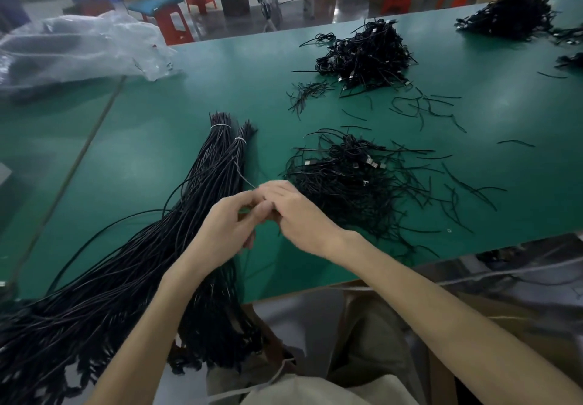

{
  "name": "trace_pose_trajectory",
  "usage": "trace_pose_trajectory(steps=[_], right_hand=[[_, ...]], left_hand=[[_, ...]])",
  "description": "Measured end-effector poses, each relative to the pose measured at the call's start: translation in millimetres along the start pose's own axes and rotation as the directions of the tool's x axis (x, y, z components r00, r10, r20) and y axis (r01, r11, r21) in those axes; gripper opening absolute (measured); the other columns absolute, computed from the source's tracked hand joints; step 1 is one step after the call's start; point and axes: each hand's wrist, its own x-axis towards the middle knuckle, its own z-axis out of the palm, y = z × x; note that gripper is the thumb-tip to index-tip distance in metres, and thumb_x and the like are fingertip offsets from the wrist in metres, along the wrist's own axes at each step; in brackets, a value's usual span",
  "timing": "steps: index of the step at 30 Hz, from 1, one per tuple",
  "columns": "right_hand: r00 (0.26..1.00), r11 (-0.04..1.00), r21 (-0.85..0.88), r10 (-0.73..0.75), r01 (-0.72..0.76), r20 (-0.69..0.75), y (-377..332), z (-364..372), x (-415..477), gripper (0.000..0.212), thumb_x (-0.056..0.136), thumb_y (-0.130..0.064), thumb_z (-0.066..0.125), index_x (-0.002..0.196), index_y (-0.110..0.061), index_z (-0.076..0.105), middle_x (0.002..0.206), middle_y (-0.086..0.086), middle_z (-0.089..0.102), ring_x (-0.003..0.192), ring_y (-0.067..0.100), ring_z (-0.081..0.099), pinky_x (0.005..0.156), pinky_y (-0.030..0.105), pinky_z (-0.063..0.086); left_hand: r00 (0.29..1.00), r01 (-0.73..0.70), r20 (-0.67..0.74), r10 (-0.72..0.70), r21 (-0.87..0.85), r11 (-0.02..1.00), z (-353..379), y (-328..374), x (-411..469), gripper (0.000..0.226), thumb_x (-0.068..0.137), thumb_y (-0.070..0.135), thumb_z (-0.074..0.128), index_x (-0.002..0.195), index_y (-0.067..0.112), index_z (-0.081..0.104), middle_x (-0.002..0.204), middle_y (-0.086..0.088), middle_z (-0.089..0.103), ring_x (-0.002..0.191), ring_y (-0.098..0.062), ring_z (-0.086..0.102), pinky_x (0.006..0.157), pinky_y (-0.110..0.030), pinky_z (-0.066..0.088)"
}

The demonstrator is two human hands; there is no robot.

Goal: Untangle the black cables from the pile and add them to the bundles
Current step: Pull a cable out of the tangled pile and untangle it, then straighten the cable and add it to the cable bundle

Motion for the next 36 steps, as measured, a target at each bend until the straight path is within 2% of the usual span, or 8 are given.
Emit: trace_pose_trajectory(steps=[7,11,16,20,24,28,33,36], right_hand=[[0.998,1.0,-0.017,0.009,-0.01,-0.06,-11.2,9.3,-9.8,0.037,0.099,0.008,0.045,0.123,-0.006,0.069,0.133,0.012,0.066,0.129,0.026,0.058,0.108,0.044,0.046],[0.995,0.995,0.02,-0.092,0.093,-0.035,-46.0,43.7,-30.6,0.029,0.102,-0.003,0.046,0.121,-0.01,0.067,0.117,0.01,0.07,0.109,0.027,0.064,0.093,0.048,0.054],[0.979,0.97,0.2,0.163,-0.137,-0.122,-38.6,32.8,-28.7,0.028,0.107,-0.008,0.04,0.115,-0.01,0.066,0.088,0.004,0.075,0.08,0.02,0.071,0.08,0.04,0.057],[0.816,0.748,0.568,0.538,-0.344,-0.213,2.2,-13.1,-16.0,0.03,0.109,-0.009,0.042,0.102,-0.002,0.07,0.062,0.003,0.066,0.052,0.016,0.062,0.059,0.032,0.054],[0.681,0.345,0.909,0.726,-0.235,-0.099,26.8,-45.4,-15.1,0.029,0.11,-0.012,0.044,0.105,-0.003,0.071,0.064,-0.002,0.063,0.057,0.014,0.059,0.057,0.027,0.053],[0.645,0.124,0.991,0.762,-0.059,-0.057,34.0,-57.4,-15.7,0.027,0.11,-0.009,0.043,0.104,-0.002,0.068,0.064,0.0,0.061,0.057,0.014,0.061,0.06,0.028,0.053],[0.509,0.122,0.984,0.843,0.132,-0.173,46.3,-72.0,-30.1,0.025,0.109,-0.009,0.044,0.101,-0.002,0.067,0.063,0.0,0.061,0.055,0.014,0.061,0.062,0.029,0.053],[0.534,0.326,0.945,0.803,-0.023,-0.264,50.8,-71.1,-45.1,0.028,0.11,-0.014,0.044,0.105,-0.005,0.07,0.065,-0.001,0.064,0.06,0.014,0.064,0.062,0.027,0.055]], left_hand=[[0.996,-0.049,-0.05,0.078,0.436,0.899,-8.3,-65.4,8.2,0.027,0.097,0.01,0.07,0.123,0.005,0.068,0.121,-0.009,0.062,0.108,-0.023,0.061,0.097,-0.031,0.048],[0.999,-0.011,-0.034,0.029,0.443,0.896,-2.8,-81.6,20.2,0.029,0.094,0.001,0.07,0.123,0.0,0.069,0.128,-0.013,0.06,0.12,-0.031,0.057,0.105,-0.036,0.043],[0.999,0.037,-0.009,-0.036,0.26,0.965,-10.2,-84.6,18.1,0.011,0.101,0.019,0.064,0.106,0.023,0.074,0.116,0.008,0.066,0.111,-0.013,0.063,0.104,-0.039,0.049],[0.97,0.201,0.167,-0.175,-0.155,0.967,-21.1,-61.0,-2.4,0.048,0.104,0.056,0.039,0.106,0.031,0.08,0.113,0.007,0.077,0.112,-0.012,0.069,0.108,-0.041,0.047],[0.862,0.223,0.504,-0.059,-0.272,0.936,-24.1,-41.3,-17.5,0.067,0.108,0.061,0.025,0.118,0.013,0.07,0.097,-0.014,0.074,0.096,-0.031,0.072,0.095,-0.033,0.053],[0.886,0.187,0.461,0.04,-0.435,0.881,-23.2,-42.2,-12.7,0.033,0.107,0.034,0.057,0.12,0.005,0.064,0.075,-0.004,0.052,0.053,-0.016,0.044,0.053,-0.022,0.042],[0.99,0.105,0.142,0.007,-0.768,0.632,-47.2,-51.0,-0.7,0.044,0.098,0.032,0.07,0.133,0.007,0.062,0.075,0.004,0.05,0.047,-0.006,0.039,0.05,-0.018,0.037],[0.997,0.054,0.08,0.023,-0.838,0.542,-49.5,-53.3,5.3,0.046,0.094,0.029,0.074,0.134,0.01,0.064,0.085,0.006,0.057,0.051,-0.003,0.044,0.052,-0.017,0.041]])
